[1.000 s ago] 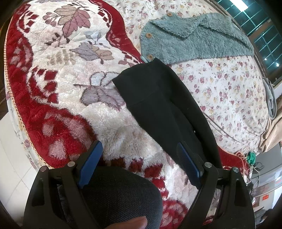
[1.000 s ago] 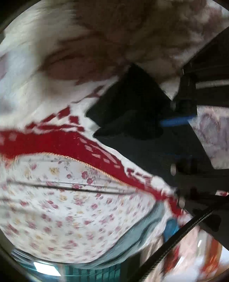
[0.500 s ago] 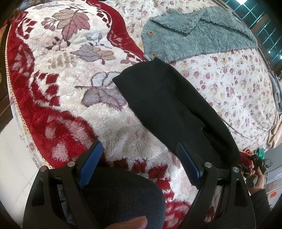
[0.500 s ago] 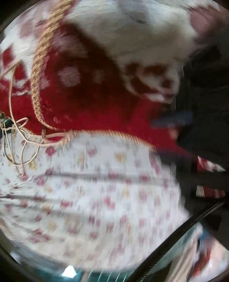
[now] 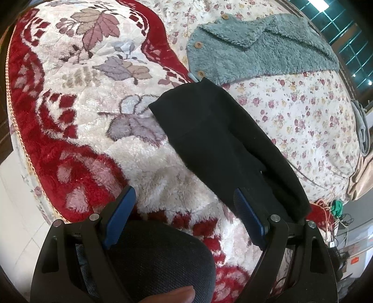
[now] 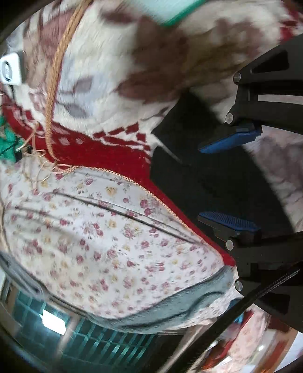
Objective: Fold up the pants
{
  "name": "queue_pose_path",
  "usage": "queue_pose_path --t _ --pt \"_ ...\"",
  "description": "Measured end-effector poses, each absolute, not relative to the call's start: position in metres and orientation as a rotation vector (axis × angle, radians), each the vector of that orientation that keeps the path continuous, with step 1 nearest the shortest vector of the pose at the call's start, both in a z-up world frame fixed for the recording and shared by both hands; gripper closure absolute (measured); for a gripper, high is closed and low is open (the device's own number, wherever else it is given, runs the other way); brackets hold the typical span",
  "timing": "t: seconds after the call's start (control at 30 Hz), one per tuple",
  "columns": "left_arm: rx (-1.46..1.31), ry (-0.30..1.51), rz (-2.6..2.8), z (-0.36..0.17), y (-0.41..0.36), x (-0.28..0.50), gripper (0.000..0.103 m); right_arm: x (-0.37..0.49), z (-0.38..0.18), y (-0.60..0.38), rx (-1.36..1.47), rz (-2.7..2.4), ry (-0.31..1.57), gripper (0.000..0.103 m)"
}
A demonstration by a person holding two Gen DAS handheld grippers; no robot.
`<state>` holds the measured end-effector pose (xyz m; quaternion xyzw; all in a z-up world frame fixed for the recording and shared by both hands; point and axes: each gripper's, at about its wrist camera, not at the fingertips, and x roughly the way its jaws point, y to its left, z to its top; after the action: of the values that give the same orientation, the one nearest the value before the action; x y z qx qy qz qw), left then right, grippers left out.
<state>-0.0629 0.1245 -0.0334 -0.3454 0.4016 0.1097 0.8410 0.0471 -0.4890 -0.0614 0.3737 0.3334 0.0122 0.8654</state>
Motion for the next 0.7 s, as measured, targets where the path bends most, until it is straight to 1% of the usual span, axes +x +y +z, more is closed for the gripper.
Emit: queue_pose_path --t 0.07,0.17,0.27,0.33,0.43,0.5,0.57,0.7 --pt "-0.704 0.843 0.238 -0.029 0.121 -0.062 0.017 0.051 -0.053 -0.478 0.707 0.058 0.678 0.052" --pt "-0.632 0.826 0.200 -0.017 0.110 -0.052 0.017 0.065 -0.053 -0.466 0.668 0.025 0.764 0.052" --pt "-0.578 0.744 0.136 -0.001 0.099 -0.039 0.017 0.063 -0.045 -0.462 0.692 0.008 0.766 0.052" --pt "-0.563 0.728 0.083 0.005 0.092 -0.025 0.017 0.064 -0.042 -0.460 0.763 0.039 0.763 0.052" --pt "-0.607 0.741 -0.029 -0.003 0.090 -0.004 0.017 0.065 -0.043 -0.449 0.799 0.029 0.801 0.052" --pt "-0.666 0.800 -0.097 -0.016 0.089 0.008 0.017 0.066 -0.040 -0.437 0.777 0.073 0.780 0.052" --pt "-0.726 0.848 -0.169 -0.026 0.087 0.015 0.017 0.069 -0.040 -0.422 0.700 0.089 0.769 0.052" --pt "-0.788 0.830 -0.237 -0.027 0.090 0.008 0.017 0.082 -0.050 -0.397 0.513 0.138 0.814 0.052"
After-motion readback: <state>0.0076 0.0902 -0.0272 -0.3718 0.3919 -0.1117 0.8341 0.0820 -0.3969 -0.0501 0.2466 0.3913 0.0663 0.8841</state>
